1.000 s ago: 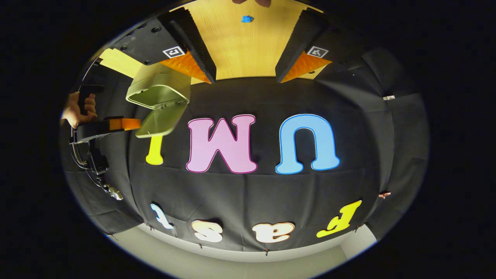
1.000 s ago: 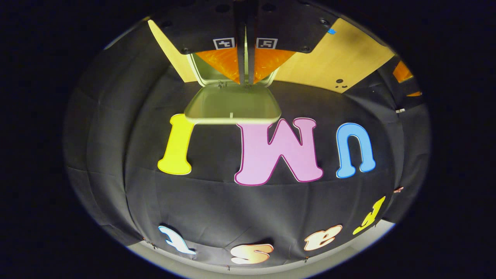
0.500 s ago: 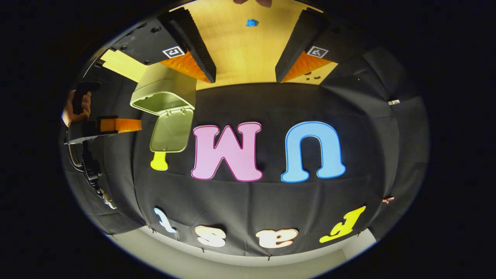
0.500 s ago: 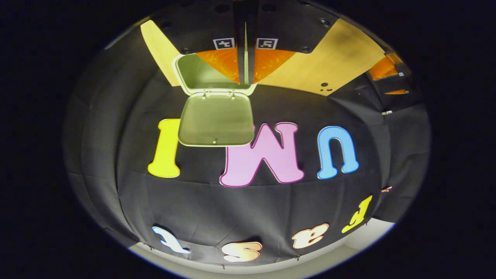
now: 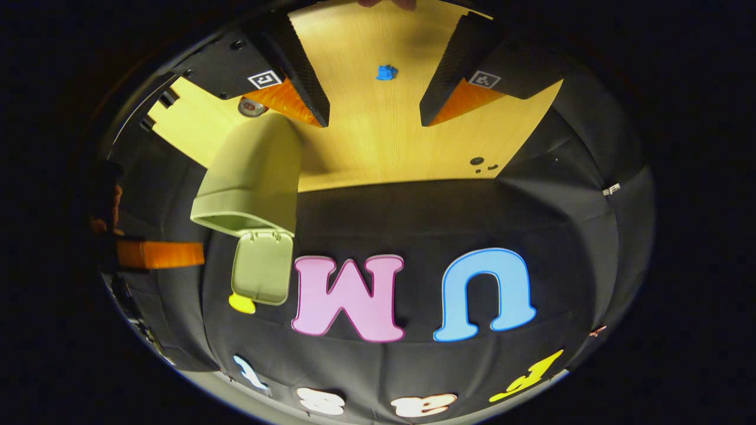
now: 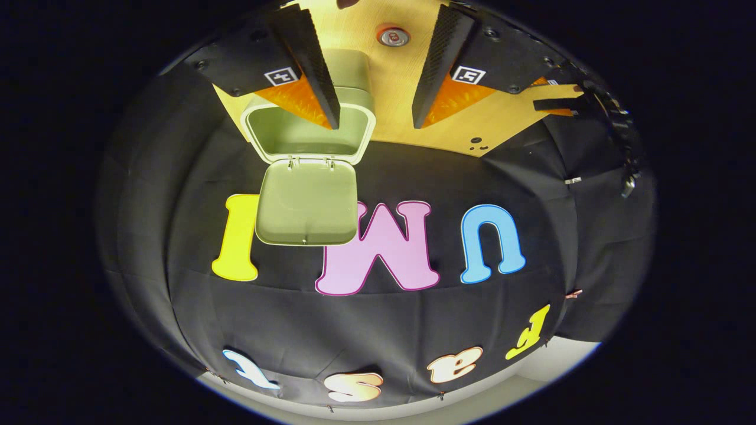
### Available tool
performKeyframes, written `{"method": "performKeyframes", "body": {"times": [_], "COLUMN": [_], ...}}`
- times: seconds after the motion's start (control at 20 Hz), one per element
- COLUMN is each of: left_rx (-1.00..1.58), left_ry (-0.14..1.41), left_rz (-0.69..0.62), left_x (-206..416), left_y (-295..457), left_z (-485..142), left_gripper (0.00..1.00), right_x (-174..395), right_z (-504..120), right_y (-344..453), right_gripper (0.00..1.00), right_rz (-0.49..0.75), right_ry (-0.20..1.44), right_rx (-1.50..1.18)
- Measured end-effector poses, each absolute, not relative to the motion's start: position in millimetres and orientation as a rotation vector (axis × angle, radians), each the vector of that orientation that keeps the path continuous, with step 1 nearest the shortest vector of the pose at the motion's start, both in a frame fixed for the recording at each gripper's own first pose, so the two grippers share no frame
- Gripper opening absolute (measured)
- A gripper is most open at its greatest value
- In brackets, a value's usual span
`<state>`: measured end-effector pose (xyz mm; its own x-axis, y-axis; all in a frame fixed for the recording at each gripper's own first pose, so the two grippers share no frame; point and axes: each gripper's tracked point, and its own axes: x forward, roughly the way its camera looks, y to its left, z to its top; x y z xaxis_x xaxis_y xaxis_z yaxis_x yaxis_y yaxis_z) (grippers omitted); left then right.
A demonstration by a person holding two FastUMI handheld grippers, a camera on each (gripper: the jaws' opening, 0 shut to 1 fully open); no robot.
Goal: Press the lid of the desktop garbage bin to open it, pick up the crumpled paper on the desktop and throw it into the bin, then pick up the pop can on the desktop and drop it into the bin, and finally close the garbage bin lid.
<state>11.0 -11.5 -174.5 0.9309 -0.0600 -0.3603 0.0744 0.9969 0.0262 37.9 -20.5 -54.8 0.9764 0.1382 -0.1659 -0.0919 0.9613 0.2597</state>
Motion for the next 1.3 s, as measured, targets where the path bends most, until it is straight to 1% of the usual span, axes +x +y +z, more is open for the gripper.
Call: {"method": "performKeyframes", "body": {"times": [0.3,0.7,1.0,1.1,1.15,1.3], "left_rx": [0.014,-0.003,-0.006,0.006,0.007,0.021], "left_ry": [0.524,0.677,0.791,0.821,0.831,0.852], "left_rz": [-0.062,-0.045,-0.05,-0.057,-0.064,-0.078], "left_x": [26.7,47.9,62.3,67.2,69.6,77.8], "left_y": [-9.5,6.5,11.1,11.6,10.4,7.6], "left_z": [-250.2,-323.3,-371.9,-382.9,-386.6,-395.8], "left_gripper": [0.99,0.99,0.93,0.89,0.85,0.82], "right_x": [20.9,-12.1,-20.8,-26.0,-27.2,-33.9], "right_z": [-60.6,-91.8,-101.6,-105.9,-109.2,-120.8], "right_y": [-15.2,-4.0,-4.6,-6.5,-8.1,-9.5], "right_gripper": [0.78,0.77,0.76,0.77,0.77,0.77], "right_rz": [0.107,0.083,0.051,0.039,0.034,0.018], "right_ry": [0.209,0.306,0.349,0.362,0.371,0.413], "right_rx": [0.276,0.304,0.309,0.301,0.295,0.284]}}
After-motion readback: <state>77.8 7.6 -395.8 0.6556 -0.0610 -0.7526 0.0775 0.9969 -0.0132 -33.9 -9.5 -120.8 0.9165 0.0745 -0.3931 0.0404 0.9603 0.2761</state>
